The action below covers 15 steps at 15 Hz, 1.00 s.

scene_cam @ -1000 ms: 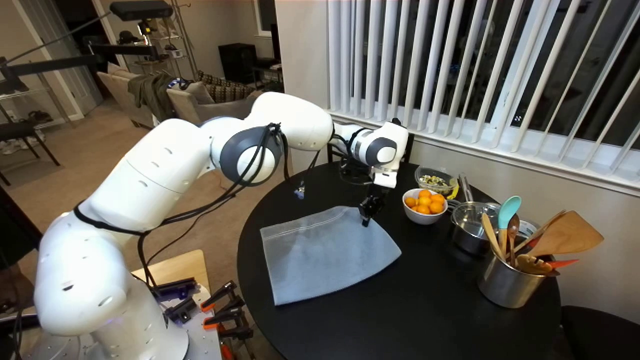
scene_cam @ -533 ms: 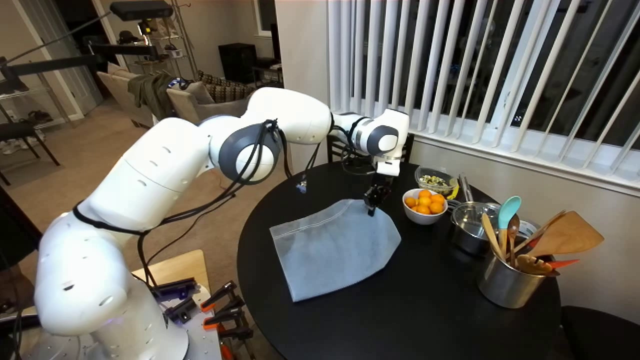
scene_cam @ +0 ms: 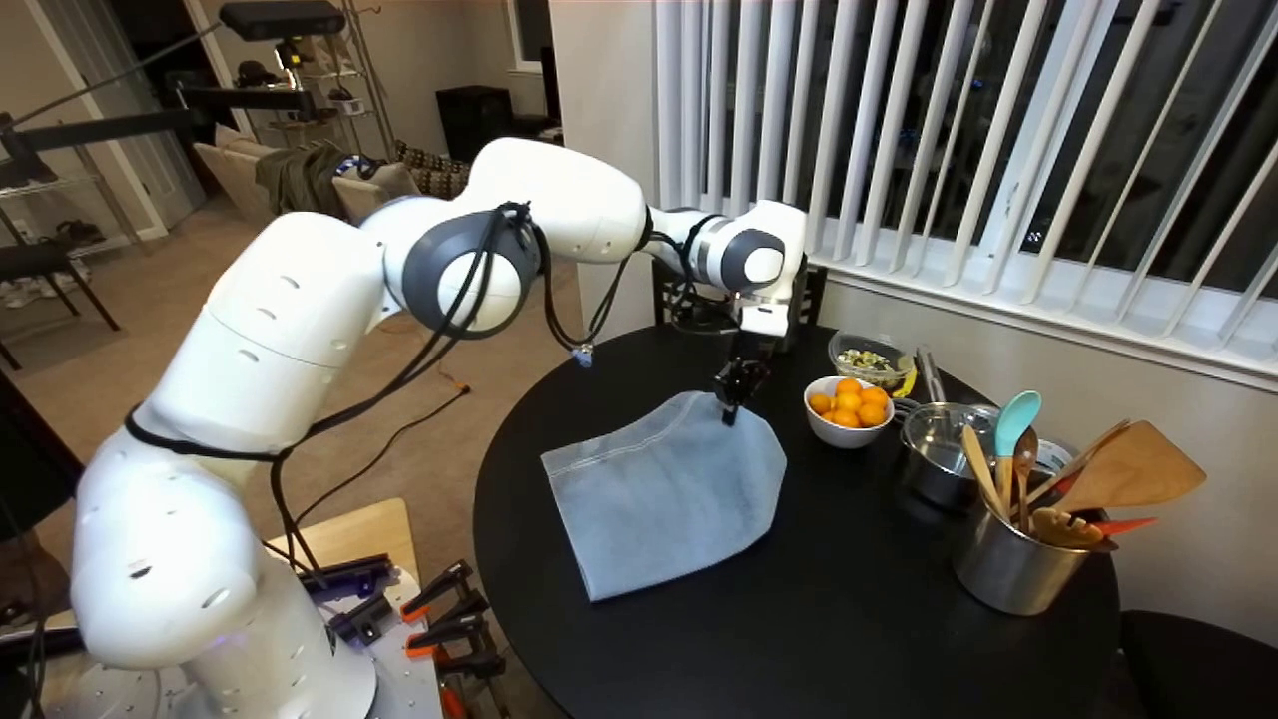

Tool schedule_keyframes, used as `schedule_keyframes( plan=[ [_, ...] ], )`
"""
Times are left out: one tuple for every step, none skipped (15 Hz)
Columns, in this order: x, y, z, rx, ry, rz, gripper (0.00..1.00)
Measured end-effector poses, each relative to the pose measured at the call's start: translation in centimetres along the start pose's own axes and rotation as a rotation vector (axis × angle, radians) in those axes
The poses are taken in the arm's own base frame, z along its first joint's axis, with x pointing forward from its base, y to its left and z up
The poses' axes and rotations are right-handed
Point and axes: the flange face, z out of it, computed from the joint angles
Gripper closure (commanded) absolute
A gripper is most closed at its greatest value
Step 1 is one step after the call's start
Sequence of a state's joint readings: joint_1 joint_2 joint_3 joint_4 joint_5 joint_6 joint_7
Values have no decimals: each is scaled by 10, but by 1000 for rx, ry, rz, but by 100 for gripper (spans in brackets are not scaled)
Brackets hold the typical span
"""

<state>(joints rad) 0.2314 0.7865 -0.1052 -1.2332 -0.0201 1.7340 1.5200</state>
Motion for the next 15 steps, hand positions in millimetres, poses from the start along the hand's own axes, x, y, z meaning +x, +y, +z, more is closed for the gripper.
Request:
schedule_keyframes(
  plan=[
    [2,7,-1,-9,2,1,98],
    [3,14,-2,-19,2,1,98],
    [3,21,-2,-30,-1,0,98],
    [2,27,0,-41,-5,-3,98],
    [0,33,2,-52,-10,-12,98],
    [-3,38,4,-64,-15,-22,98],
    [-8,43,6,-77,-19,-34,98],
    [-12,48,8,-89,-23,-45,98],
    [-17,52,10,-103,-27,-55,98],
    [-22,57,12,-117,-31,-64,98],
    [-26,62,13,-133,-33,-71,98],
    [-28,66,15,-151,-36,-76,98],
    [-30,71,17,-171,-37,-79,98],
    [-30,76,20,-193,-39,-80,98],
    [-29,81,23,-217,-41,-83,98]
  ],
)
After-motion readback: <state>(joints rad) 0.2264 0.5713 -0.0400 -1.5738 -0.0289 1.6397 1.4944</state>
